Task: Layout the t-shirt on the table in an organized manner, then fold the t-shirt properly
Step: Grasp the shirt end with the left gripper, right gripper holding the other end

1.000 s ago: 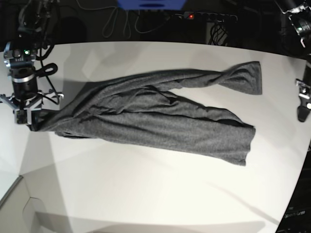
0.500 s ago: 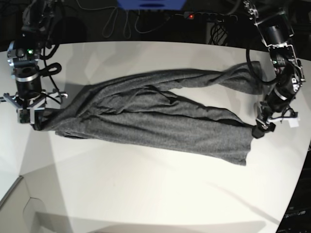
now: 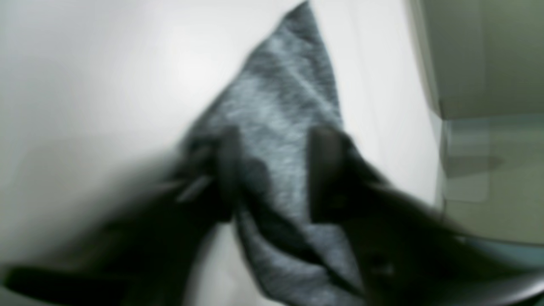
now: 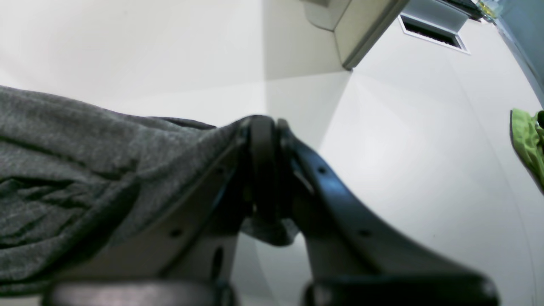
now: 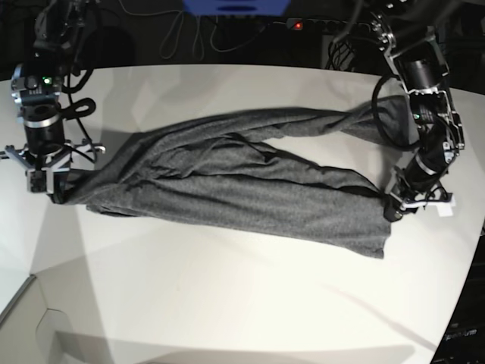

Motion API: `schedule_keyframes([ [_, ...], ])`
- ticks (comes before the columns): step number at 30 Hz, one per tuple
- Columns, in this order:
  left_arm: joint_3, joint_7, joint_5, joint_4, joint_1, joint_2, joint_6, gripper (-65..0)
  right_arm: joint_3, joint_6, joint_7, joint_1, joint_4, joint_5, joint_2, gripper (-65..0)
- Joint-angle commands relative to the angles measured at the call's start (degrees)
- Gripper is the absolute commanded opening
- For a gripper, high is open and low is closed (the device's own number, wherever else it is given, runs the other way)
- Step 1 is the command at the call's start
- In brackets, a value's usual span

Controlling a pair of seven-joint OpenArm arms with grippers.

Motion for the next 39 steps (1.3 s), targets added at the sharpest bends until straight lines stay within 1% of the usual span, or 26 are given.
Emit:
schedule_keyframes([
  [1, -0.2, -0.7, -0.8, 0.8, -1.1, -0.9, -0.9, -62.3, 0.3, -0.4, 1.6, 0.3, 1.0, 0.2, 0.4, -65.0],
  [2, -0.2, -0.7, -0.8, 0.8, -1.1, -0.9, -0.9, -65.0, 0.4, -0.4, 1.6, 0.3, 1.0, 0.2, 0.4, -65.0],
  [3, -0.2, -0.7, -0.8, 0.8, -1.1, -1.1, -0.9, -65.0, 0.4, -0.4, 1.6, 0.3, 1.0, 0.2, 0.4, -65.0],
  [4, -0.3, -0.7, -1.0, 1.0, -1.1, -1.2, -0.9, -63.0, 0.4, -0.4, 1.6, 0.3, 1.0, 0.2, 0.5, -65.0],
  [6, -0.4, -0.6, -1.1, 1.6, -1.1, -1.2, -0.9, -65.0, 0.4, -0.4, 1.6, 0.3, 1.0, 0.2, 0.5, -65.0],
  [10, -0.5, -0.6, -1.2, 3.7, -0.5, -1.3, -0.9, -64.8, 0.4, -0.4, 1.6, 0.3, 1.0, 0.3, 0.5, -65.0],
  [15, -0.5, -0.6, -0.7, 3.7, 1.7, -1.4, -0.4, -64.0, 0.3, -0.4, 1.5, 0.3, 1.0, 0.3, 0.5, -65.0],
  [17, -0.5, -0.6, -0.7, 3.6, 1.9, -2.2, -0.4, -59.7, 0.3, -0.4, 1.5, 0.3, 1.0, 0.3, 0.5, -65.0],
  [19, -0.5, -0.6, -0.7, 3.0, 1.9, -2.1, -0.4, -51.0, 0.3, -0.4, 1.5, 0.3, 1.0, 0.3, 0.5, -65.0],
  [21, -0.5, -0.7, -0.7, 2.3, 1.8, -2.1, -0.4, -39.0, 0.3, -0.4, 1.5, 0.3, 1.0, 0.3, 0.5, -65.0],
  [22, -0.5, -0.7, -0.7, 2.0, 1.7, -2.1, -0.4, -34.6, 0.3, -0.4, 1.5, 0.3, 1.0, 0.3, 0.5, -65.0],
  [24, -0.6, -1.1, -0.7, 1.0, 1.4, -2.1, -0.4, -27.2, 0.3, -0.4, 1.4, 0.3, 1.0, 0.3, 0.5, -65.0],
  [26, -0.3, -2.7, -0.7, -0.5, 1.4, -2.1, -0.5, -22.6, 0.3, -0.4, 1.4, 0.3, 1.0, 0.3, 0.4, -65.0],
  [29, -0.2, -4.9, -0.7, -3.0, 1.3, -2.1, -0.7, -22.3, 0.3, -0.4, 1.4, 0.3, 1.0, 0.3, 0.4, -65.0],
  [34, -0.1, -5.0, -0.7, -4.8, 0.6, -2.1, -0.8, -22.7, 0.3, -0.4, 1.4, 0.3, 1.0, 0.3, 0.4, -65.0],
  [36, -0.1, -5.0, -0.7, -4.9, 0.5, -2.1, -0.8, -27.6, 0.3, -0.4, 1.4, 0.3, 1.0, 0.3, 0.4, -65.0],
  [37, -0.1, -5.3, -0.7, -5.0, 0.5, -2.1, -0.8, -32.2, 0.3, -0.4, 1.4, 0.3, 1.0, 0.3, 0.4, -65.0],
  [39, -0.1, -5.4, -0.7, -5.0, 0.0, -2.0, -0.8, -43.8, 0.3, -0.4, 1.4, 0.3, 1.0, 0.3, 0.4, -65.0],
])
